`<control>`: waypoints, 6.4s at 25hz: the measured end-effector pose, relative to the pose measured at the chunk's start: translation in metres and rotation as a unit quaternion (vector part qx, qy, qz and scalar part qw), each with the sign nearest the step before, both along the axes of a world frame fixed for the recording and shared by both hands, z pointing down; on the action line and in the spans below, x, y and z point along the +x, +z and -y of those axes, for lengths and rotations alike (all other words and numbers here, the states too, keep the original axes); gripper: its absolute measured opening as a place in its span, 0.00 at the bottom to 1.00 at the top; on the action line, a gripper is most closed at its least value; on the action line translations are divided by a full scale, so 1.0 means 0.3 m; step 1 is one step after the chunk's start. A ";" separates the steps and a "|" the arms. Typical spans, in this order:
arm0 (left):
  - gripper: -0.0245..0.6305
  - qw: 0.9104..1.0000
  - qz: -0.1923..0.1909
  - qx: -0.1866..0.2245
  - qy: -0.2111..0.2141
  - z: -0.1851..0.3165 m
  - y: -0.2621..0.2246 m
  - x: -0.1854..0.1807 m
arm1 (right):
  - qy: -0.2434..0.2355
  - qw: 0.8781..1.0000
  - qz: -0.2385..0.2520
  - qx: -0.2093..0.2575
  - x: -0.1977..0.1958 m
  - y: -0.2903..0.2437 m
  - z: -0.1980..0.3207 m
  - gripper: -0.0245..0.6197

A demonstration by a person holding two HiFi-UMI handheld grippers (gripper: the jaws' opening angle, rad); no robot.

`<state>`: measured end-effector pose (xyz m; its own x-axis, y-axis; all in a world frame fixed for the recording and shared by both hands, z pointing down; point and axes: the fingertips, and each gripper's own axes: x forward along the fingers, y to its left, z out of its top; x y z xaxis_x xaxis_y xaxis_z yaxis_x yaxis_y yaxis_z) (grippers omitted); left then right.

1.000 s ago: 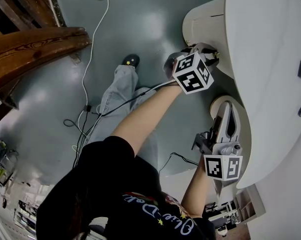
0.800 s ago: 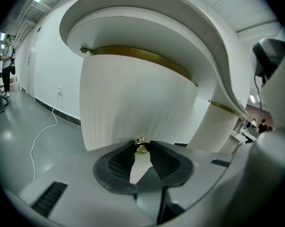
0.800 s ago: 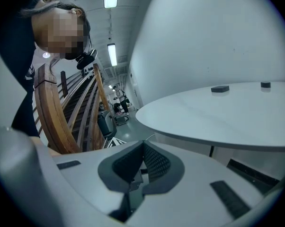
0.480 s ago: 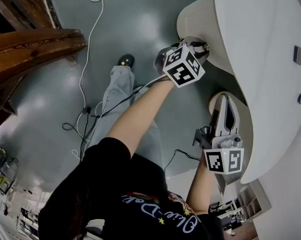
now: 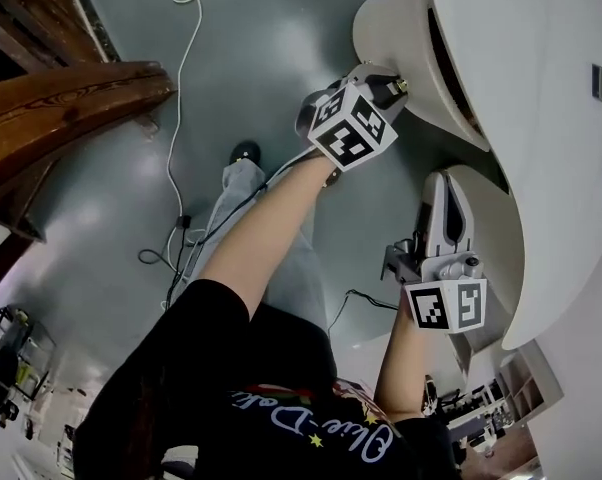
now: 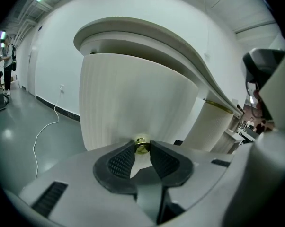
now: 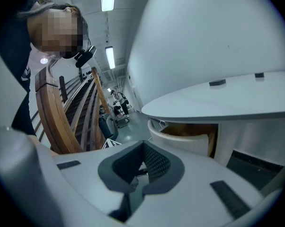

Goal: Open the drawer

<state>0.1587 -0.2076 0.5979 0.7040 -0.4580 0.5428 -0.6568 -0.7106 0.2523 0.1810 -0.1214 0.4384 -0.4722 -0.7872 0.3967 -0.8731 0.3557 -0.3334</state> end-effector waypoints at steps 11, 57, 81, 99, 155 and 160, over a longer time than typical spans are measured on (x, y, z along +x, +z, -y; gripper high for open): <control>0.19 1.000 0.008 -0.018 0.000 -0.080 -0.001 -0.066 | 0.023 1.000 0.018 0.004 -0.045 -0.044 -0.018 0.04; 0.19 0.999 0.002 -0.028 0.030 -0.230 0.007 -0.183 | 0.089 0.996 0.001 0.014 -0.145 -0.104 -0.195 0.04; 0.19 0.999 0.006 -0.030 0.035 -0.307 0.018 -0.220 | 0.095 0.995 0.001 0.018 -0.169 -0.105 -0.268 0.04; 0.19 0.999 0.011 -0.030 0.032 -0.344 0.022 -0.257 | 0.082 0.996 0.009 0.017 -0.163 -0.098 -0.270 0.04; 0.20 0.998 0.018 -0.025 0.059 -0.395 -0.036 -0.316 | 0.096 0.995 0.014 0.023 -0.152 -0.130 -0.200 0.04; 0.19 1.000 0.007 -0.018 0.015 -0.399 -0.107 -0.401 | 0.098 0.995 0.016 0.026 -0.142 -0.132 -0.214 0.04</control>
<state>0.0385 -0.0879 0.5659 0.7091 -0.4177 0.5680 -0.6396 -0.7202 0.2689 0.1383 -0.0573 0.3988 -0.3192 -0.8848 0.3395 -0.9164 0.1969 -0.3485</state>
